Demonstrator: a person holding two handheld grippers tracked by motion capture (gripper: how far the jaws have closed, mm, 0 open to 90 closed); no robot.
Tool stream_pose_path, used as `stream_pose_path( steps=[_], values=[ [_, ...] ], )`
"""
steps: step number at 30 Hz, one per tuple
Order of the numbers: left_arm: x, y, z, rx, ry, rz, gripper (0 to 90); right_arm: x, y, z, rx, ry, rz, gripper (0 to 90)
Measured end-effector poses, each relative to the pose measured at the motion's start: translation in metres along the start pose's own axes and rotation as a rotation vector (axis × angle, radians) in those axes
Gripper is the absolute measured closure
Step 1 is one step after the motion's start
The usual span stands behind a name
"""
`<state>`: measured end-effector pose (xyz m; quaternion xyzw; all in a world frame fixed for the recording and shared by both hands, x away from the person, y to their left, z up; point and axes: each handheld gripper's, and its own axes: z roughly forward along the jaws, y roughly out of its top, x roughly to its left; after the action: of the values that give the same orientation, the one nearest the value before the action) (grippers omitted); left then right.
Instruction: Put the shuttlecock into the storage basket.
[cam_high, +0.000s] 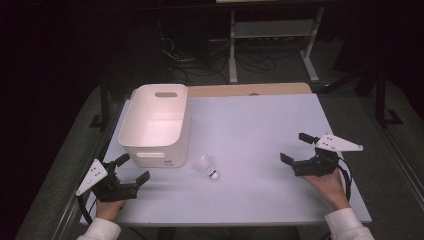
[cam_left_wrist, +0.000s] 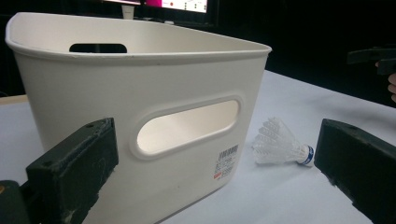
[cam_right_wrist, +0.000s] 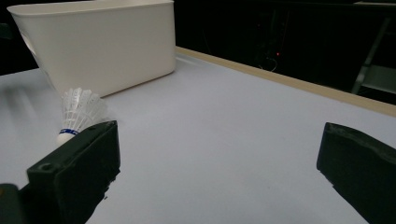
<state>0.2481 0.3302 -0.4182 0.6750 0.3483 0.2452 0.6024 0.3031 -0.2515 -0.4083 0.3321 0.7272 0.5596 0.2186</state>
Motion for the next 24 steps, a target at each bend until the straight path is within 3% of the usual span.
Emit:
stream_pose_path(
  steps=[3, 6, 16, 19, 22, 24],
  values=[
    [-0.0008, 0.0005, 0.0009, -0.014, -0.009, -0.006, 0.0, 0.001, -0.0001, 0.0002, 0.001, 0.0, -0.003, 0.0],
    [0.001, 0.0006, 0.0013, 0.006, -0.005, 0.012, 0.0, 0.0017, 0.0, -0.0001, 0.007, -0.001, -0.001, 0.0],
    [0.0016, 0.0006, 0.0025, 0.006, 0.0, 0.01, 0.0, 0.002, 0.0014, -0.0003, 0.021, -0.011, 0.001, 0.0],
    [0.0008, -0.0003, 0.0045, 0.0, 0.003, -0.005, 0.0, 0.0036, 0.0029, 0.001, 0.037, -0.027, -0.005, 0.0],
    [0.001, -0.0005, 0.0045, 0.017, 0.004, 0.006, 0.0, 0.0039, 0.0049, 0.0016, 0.033, -0.039, -0.029, 0.0],
    [-0.0002, -0.0006, 0.005, 0.012, 0.003, 0.003, 0.0, 0.0057, 0.006, 0.0018, 0.046, -0.034, -0.011, 0.0]
  ],
)
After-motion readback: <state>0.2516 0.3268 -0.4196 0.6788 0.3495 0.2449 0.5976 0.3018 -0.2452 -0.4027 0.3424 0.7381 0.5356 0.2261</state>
